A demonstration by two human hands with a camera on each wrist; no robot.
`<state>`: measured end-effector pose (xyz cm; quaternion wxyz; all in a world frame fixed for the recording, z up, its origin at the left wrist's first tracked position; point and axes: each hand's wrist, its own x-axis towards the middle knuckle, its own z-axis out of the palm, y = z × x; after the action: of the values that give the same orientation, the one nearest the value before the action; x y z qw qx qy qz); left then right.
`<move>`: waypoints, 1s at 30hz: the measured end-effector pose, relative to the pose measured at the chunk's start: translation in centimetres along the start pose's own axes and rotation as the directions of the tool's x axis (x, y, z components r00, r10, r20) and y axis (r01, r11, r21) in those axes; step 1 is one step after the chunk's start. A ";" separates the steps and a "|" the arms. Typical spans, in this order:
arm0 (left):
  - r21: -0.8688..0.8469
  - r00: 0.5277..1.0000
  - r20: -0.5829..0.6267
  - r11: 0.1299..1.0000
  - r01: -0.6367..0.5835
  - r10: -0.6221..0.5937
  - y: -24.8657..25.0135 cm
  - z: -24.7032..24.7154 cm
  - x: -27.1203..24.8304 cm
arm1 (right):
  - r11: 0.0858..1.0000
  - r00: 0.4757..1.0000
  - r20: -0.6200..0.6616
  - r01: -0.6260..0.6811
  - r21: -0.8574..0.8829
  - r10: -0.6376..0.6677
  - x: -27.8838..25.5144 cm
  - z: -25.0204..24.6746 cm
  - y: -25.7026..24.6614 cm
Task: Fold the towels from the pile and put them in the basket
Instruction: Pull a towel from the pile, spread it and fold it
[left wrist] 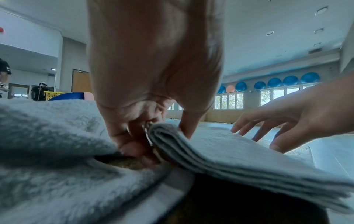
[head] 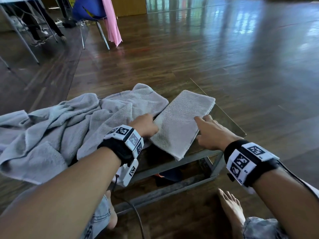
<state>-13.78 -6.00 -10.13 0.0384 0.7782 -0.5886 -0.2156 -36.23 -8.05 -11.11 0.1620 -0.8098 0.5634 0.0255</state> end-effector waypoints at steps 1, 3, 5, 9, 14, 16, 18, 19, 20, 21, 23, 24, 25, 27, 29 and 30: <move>-0.006 1.000 0.002 1.000 0.010 -0.010 -0.2 0.2 -0.1 | 0.999 0.999 -0.001 0.033 -0.007 -0.033 -0.2 0.2 -0.2; -0.049 1.000 0.017 0.998 0.027 -0.026 -0.7 0.5 -0.4 | 0.987 0.989 0.001 0.149 -0.065 -0.149 -0.5 0.5 -0.4; -0.204 0.998 0.042 0.979 -0.033 0.043 -0.8 0.6 -0.9 | 0.959 0.961 0.035 0.275 -0.070 -0.273 -0.8 1.0 -0.7; -0.579 0.995 0.035 0.814 -0.052 0.089 0.1 0.2 -2.1 | 0.932 0.920 0.158 0.362 0.002 -0.357 -1.6 3.0 -0.9; -0.756 0.975 0.185 0.652 0.061 0.122 0.4 -1.0 -3.4 | 0.893 0.888 -0.101 0.441 -0.088 -0.448 -2.4 4.6 -0.6; -0.735 0.973 0.173 0.678 0.022 0.155 -0.1 -1.0 -3.2 | 0.882 0.859 -0.205 0.467 -0.061 -0.469 -2.4 4.5 -0.2; -0.680 0.975 0.126 0.731 -0.049 0.182 -0.6 -1.0 -3.1 | 0.871 0.837 -0.284 0.491 0.012 -0.468 -2.5 4.1 0.1; -0.649 0.976 0.103 0.757 -0.080 0.192 -0.9 -1.0 -3.0 | 0.869 0.837 -0.311 0.491 0.062 -0.451 -2.6 4.0 0.3; -0.618 0.977 0.079 0.779 -0.108 0.198 -1.1 -0.8 -2.9 | 0.865 0.842 -0.333 0.485 0.125 -0.424 -2.6 3.9 0.4; -0.593 0.979 0.028 0.791 -0.148 0.203 -1.1 -0.7 -2.7 | 0.856 0.849 -0.360 0.475 0.203 -0.386 -2.6 3.7 0.5; -0.560 0.966 -0.131 0.788 -0.256 0.222 -1.2 -0.6 -2.5 | 0.822 0.861 -0.429 0.440 0.361 -0.273 -2.3 3.1 0.6; -0.546 0.951 -0.210 0.780 -0.307 0.228 -1.1 -0.6 -2.2 | 0.807 0.862 -0.464 0.415 0.419 -0.202 -2.1 2.7 0.7; -0.555 0.943 -0.254 0.766 -0.323 0.214 -1.0 -0.7 -2.1 | 0.785 0.868 -0.477 0.389 0.482 -0.137 -2.0 2.2 0.8; -0.639 0.964 -0.224 0.725 -0.257 0.144 -0.6 -0.9 -1.9 | 0.666 0.914 -0.404 0.327 0.671 -0.041 -1.7 1.0 0.9; -0.632 0.982 -0.163 0.753 -0.182 0.100 -0.4 -0.7 -1.7 | 0.507 0.974 -0.227 0.208 0.837 -0.025 -1.6 0.1 1.4; -0.585 0.987 -0.133 0.797 -0.148 0.086 -0.3 -0.4 -1.6 | 0.470 0.992 -0.124 0.126 0.873 -0.034 -1.6 -0.1 1.6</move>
<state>-13.68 -4.52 -9.37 0.3220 0.6991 -0.5361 -0.3466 -38.28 -7.15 -11.00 0.5299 -0.6378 0.4648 -0.3105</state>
